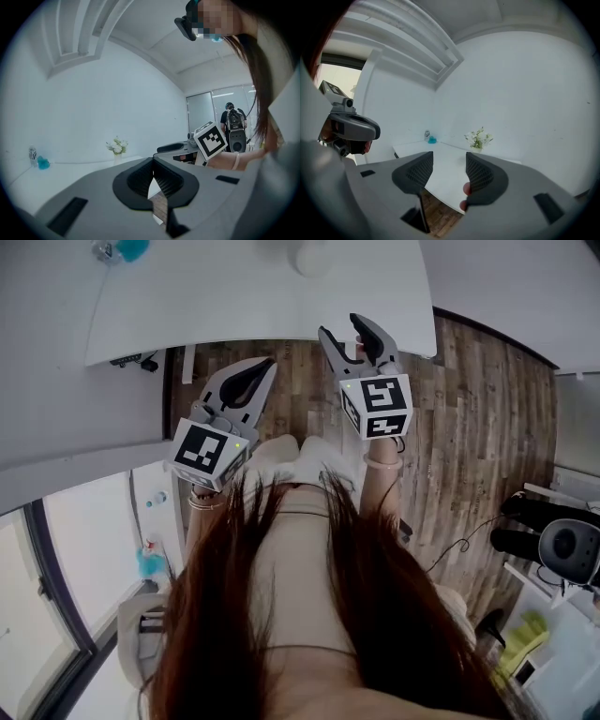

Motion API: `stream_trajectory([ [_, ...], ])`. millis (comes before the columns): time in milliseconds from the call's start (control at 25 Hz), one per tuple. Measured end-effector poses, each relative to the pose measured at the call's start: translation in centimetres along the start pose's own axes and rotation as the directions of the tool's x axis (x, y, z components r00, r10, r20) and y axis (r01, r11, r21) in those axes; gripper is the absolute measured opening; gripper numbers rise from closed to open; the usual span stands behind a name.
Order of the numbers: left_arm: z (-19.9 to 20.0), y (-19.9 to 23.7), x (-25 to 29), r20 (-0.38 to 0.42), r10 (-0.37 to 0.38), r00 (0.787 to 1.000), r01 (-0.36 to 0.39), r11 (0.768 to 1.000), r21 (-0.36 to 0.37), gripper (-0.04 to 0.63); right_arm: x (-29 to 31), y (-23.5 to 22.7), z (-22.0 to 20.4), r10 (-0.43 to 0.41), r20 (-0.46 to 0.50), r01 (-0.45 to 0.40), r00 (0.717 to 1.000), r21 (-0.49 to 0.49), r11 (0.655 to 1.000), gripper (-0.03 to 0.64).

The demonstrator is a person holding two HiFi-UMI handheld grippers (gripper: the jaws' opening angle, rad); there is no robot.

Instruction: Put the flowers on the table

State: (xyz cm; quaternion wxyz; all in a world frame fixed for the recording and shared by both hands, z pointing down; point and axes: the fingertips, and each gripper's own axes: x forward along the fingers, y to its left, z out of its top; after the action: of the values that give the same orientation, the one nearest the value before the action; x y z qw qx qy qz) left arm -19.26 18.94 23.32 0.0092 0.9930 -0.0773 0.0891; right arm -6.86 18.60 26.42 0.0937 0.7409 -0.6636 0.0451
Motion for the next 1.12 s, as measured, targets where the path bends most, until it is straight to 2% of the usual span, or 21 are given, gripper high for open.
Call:
stream_trajectory([
  [720,1.3,-6.2,0.6,0.019,0.091,0.996,-0.091,0.996,-0.021,0.005,-6.4,-0.9,1.3,0.119,0.011,-0.119,0.993,-0.05,0.992,0.212],
  [1120,1.4,-10.2,0.0,0.022,0.127,0.992,-0.126,0.992,-0.025,0.005,-10.8,-1.3,1.2,0.14,0.027,-0.138,0.99,-0.061,0.989,0.177],
])
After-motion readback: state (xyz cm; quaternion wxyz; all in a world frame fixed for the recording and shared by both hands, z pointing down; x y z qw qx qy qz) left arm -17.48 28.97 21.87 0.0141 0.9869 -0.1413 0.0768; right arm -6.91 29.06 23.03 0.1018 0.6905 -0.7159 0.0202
